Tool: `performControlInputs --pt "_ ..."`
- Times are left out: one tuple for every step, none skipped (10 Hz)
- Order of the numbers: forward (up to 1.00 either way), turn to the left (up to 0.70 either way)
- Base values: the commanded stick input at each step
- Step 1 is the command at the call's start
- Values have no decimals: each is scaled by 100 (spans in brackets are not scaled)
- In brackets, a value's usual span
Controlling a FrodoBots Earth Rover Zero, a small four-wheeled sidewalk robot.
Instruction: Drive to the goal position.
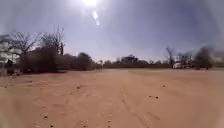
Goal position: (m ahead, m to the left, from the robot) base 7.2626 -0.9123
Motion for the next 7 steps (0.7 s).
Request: performControlInputs --pt "85 0" --pt "85 0" --pt "85 0" --pt "85 0" --pt "85 0" --pt "85 0" --pt "85 0"
